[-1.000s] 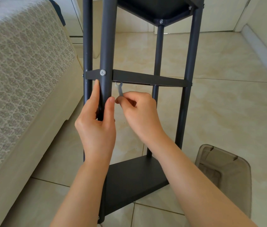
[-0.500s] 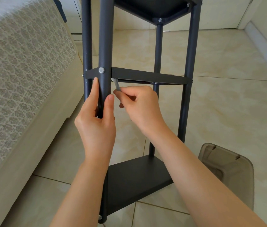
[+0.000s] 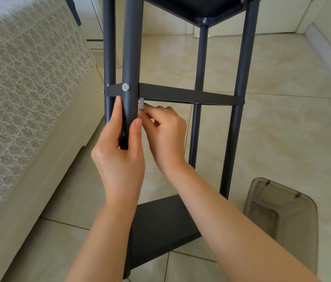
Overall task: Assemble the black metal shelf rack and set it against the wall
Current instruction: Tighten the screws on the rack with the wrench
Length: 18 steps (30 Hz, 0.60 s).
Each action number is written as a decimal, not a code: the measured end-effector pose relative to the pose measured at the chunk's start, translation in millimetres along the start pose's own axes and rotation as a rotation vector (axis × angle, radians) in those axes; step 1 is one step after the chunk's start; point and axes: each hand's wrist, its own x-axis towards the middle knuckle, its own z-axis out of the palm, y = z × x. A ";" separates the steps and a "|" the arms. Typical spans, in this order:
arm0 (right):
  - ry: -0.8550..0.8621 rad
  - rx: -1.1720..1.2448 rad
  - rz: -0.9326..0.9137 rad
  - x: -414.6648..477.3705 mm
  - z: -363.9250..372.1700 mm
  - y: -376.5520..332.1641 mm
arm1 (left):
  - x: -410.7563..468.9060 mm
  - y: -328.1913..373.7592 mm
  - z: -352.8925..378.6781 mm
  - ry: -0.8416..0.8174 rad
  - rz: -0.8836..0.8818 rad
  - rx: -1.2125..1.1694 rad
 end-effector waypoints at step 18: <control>-0.189 0.005 0.233 -7.8 -15.1 -1.9 | -5.8 4.7 1.6 0.012 0.021 -0.022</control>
